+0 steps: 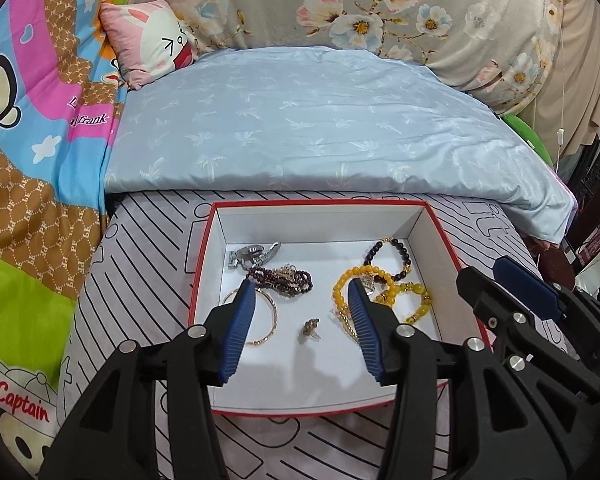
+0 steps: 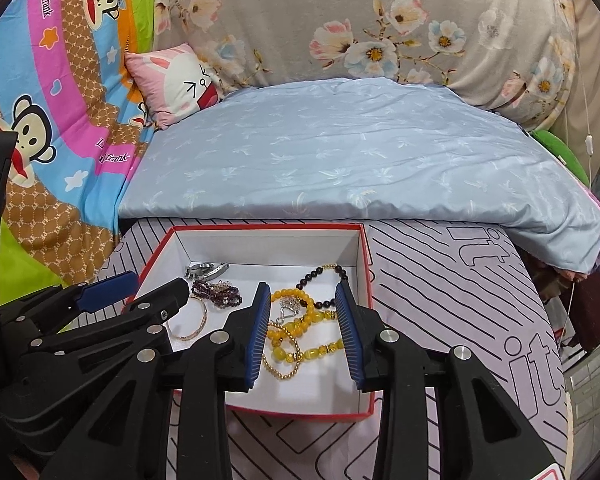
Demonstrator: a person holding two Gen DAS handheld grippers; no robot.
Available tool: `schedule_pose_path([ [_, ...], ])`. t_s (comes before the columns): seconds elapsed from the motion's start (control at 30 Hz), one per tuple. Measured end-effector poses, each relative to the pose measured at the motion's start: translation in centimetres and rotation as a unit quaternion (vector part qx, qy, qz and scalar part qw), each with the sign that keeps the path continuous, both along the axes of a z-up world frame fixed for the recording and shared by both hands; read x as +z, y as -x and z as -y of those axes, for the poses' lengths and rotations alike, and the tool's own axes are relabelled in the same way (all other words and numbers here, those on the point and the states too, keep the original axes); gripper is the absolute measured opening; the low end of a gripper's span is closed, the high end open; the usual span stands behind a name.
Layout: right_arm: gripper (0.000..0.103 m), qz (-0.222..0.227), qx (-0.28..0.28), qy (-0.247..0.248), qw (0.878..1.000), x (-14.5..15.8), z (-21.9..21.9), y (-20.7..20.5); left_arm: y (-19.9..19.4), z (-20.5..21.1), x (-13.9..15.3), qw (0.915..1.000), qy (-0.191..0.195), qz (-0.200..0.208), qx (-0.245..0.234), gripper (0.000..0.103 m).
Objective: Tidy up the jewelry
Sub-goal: 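Lift both open tools out of the red box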
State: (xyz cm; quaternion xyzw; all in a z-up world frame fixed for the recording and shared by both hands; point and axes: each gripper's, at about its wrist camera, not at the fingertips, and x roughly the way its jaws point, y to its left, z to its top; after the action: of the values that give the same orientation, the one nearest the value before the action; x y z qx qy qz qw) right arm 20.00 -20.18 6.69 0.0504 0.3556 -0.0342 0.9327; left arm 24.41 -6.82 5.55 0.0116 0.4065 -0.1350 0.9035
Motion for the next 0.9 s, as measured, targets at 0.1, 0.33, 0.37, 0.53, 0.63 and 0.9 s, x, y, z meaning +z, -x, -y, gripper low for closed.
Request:
schedule_pose_path([
  [0.1,0.037,0.001,-0.002,-0.001,1.0,0.1,0.2,0.5,0.2,-0.2,-0.1,0.9999,0.007,-0.009,0.002,0.054],
  [0.33,0.038,0.002,-0.003,0.0,1.0,0.1,0.3,0.9,0.3,-0.7,-0.6,0.9993,0.019,-0.033,0.007,0.066],
  [0.37,0.039,0.001,-0.003,-0.001,1.0,0.1,0.4,1.0,0.3,-0.8,-0.7,0.9991,0.021,-0.036,0.008,0.067],
  [0.53,0.046,0.002,-0.001,-0.003,1.0,0.0,0.3,1.3,0.5,-1.3,-1.0,0.9991,0.02,-0.037,0.009,0.069],
  [0.63,0.047,0.002,0.0,0.001,1.0,-0.2,-0.1,1.6,0.8,-1.5,-1.1,0.9991,0.017,-0.036,0.011,0.07],
  [0.9,0.053,0.008,-0.005,0.016,1.0,-0.1,-1.0,3.1,2.0,-2.2,-1.0,0.9995,0.004,-0.023,0.021,0.073],
])
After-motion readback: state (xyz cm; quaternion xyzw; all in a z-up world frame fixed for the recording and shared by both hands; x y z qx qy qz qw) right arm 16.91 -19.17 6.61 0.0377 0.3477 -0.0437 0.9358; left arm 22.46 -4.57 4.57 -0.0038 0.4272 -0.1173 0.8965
